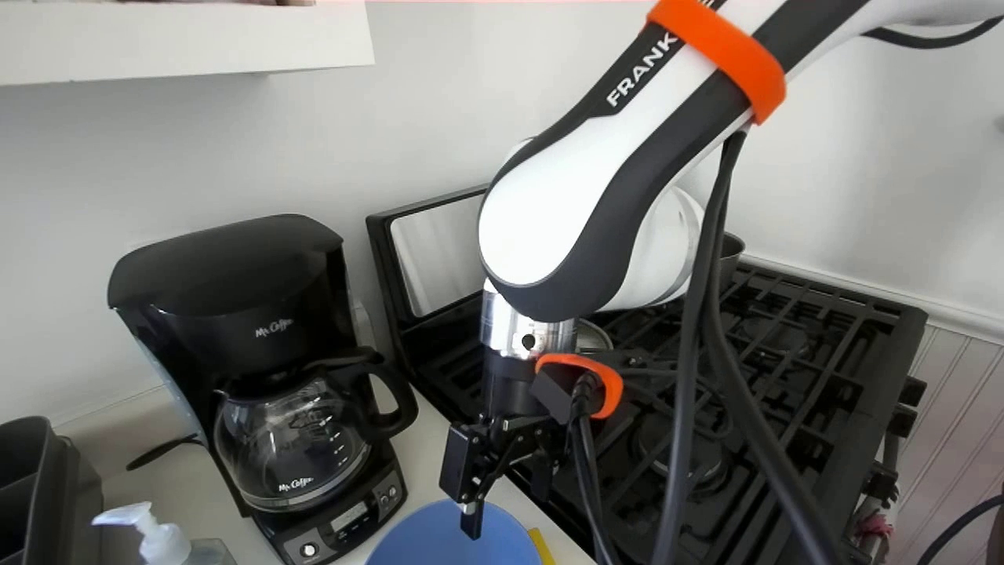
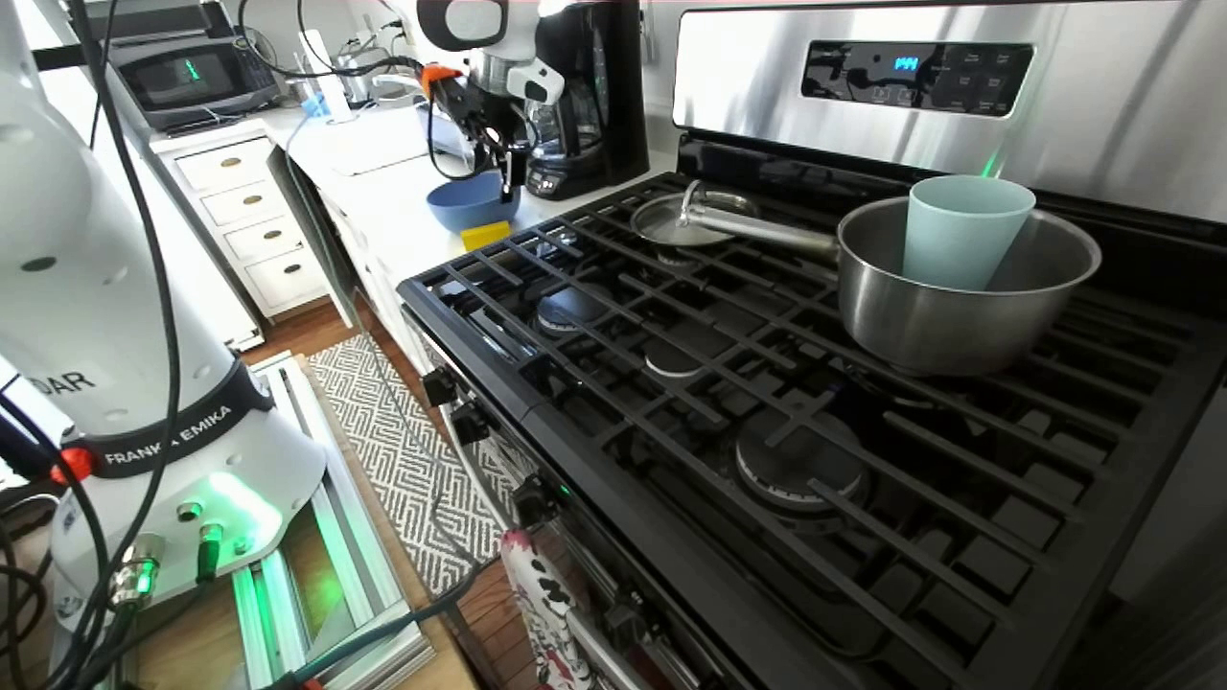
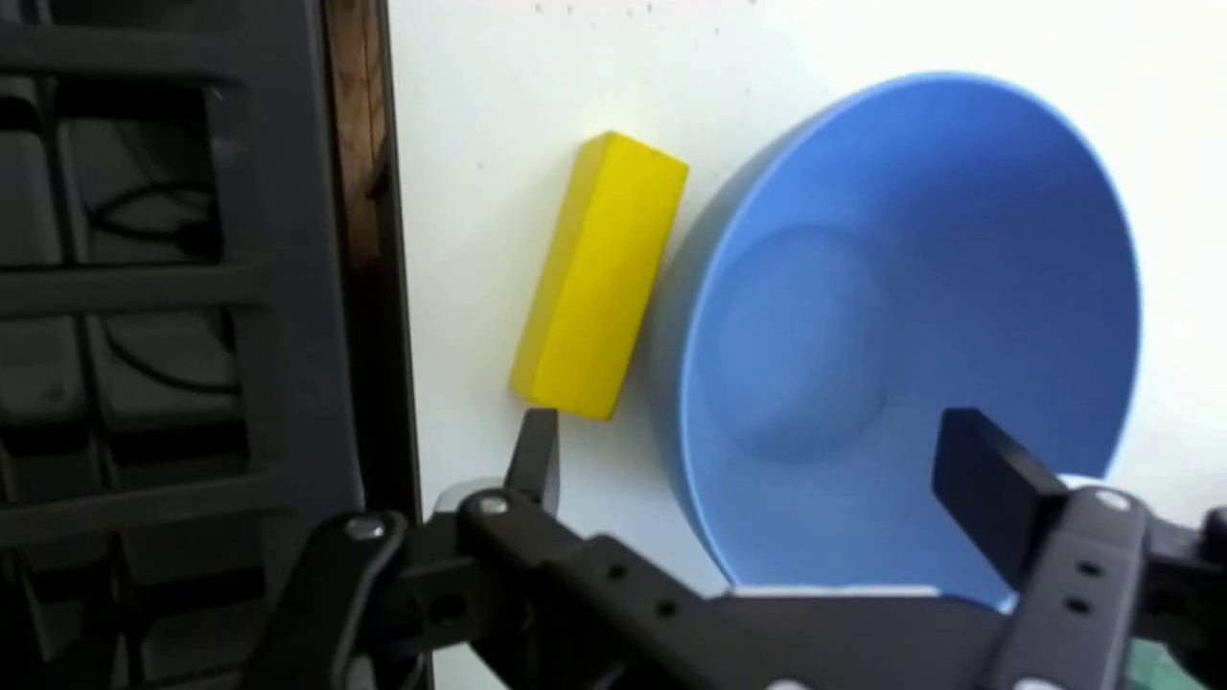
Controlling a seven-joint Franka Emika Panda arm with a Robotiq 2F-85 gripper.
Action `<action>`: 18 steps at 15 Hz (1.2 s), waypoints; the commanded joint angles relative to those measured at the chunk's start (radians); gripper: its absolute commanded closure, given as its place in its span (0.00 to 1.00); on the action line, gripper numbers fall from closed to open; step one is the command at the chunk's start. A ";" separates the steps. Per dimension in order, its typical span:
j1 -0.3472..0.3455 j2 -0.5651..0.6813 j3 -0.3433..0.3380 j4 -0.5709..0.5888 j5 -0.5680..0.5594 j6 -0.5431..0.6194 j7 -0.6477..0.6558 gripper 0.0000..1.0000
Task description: Put the blue bowl on the stove between the lid and the pot
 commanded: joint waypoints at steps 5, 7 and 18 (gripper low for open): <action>-0.015 0.093 0.058 0.010 0.009 0.097 -0.145 0.49; -0.019 0.097 0.059 0.008 0.002 0.094 -0.165 0.63; -0.068 0.040 0.084 -0.008 0.056 0.080 -0.276 0.99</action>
